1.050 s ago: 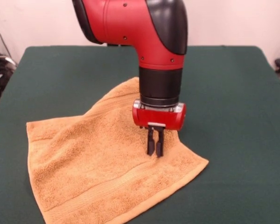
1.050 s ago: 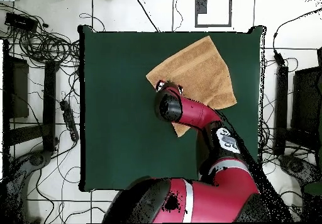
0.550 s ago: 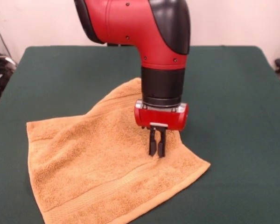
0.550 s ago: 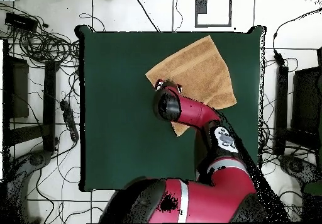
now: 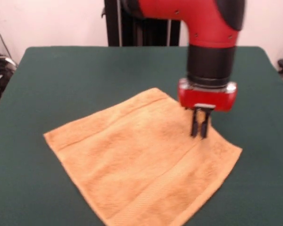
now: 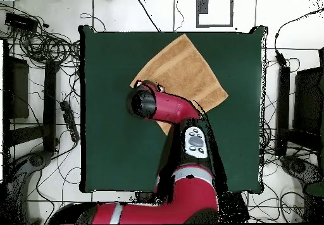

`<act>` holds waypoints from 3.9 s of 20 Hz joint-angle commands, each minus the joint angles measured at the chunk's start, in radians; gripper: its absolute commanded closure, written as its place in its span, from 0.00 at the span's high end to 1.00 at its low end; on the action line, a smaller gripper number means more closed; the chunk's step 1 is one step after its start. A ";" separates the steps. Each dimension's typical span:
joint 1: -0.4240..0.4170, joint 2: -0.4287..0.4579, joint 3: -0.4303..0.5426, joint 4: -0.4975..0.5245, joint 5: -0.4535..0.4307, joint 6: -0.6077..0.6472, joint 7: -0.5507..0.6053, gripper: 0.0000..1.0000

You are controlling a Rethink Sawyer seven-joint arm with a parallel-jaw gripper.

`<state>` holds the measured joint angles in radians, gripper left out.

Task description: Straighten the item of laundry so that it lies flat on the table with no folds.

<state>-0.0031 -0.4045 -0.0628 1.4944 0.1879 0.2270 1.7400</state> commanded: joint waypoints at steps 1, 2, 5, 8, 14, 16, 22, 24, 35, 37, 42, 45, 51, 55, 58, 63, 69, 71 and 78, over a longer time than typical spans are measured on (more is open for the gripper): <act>0.072 -0.002 0.002 -0.024 0.108 0.127 0.297 0.00; 0.068 0.006 0.012 -0.033 0.119 0.122 0.290 0.00; 0.022 0.040 0.089 -0.047 0.135 0.086 0.241 0.00; -0.005 0.052 0.122 -0.048 0.128 0.058 0.199 0.00; -0.040 0.058 0.166 -0.042 0.089 -0.005 0.158 1.00; -0.037 0.059 0.161 -0.045 0.088 -0.010 0.165 1.00; -0.059 0.067 0.188 -0.038 0.100 0.011 0.169 1.00; -0.059 0.065 0.192 -0.031 0.104 0.005 0.178 1.00; -0.022 0.079 0.068 -0.079 0.078 0.073 0.175 1.00; -0.045 0.083 0.078 -0.081 0.064 0.088 0.146 1.00; -0.083 0.106 0.082 -0.073 0.038 0.064 0.115 1.00; -0.112 0.129 0.095 -0.075 0.018 0.039 0.091 1.00; -0.169 0.156 0.132 -0.061 -0.020 -0.039 0.071 1.00; -0.209 0.174 0.162 -0.072 -0.057 -0.045 0.051 1.00; -0.224 0.175 0.169 -0.076 -0.081 -0.034 0.048 1.00; -0.253 0.179 0.187 -0.077 -0.116 -0.015 0.039 1.00; -0.269 0.180 0.190 -0.070 -0.140 -0.001 0.040 1.00; -0.276 0.174 0.196 -0.054 -0.147 0.009 0.042 1.00; -0.294 0.134 0.178 0.022 -0.178 -0.004 0.064 1.00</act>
<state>-0.2679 -0.3064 0.0455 1.4066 0.0773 0.2200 1.7400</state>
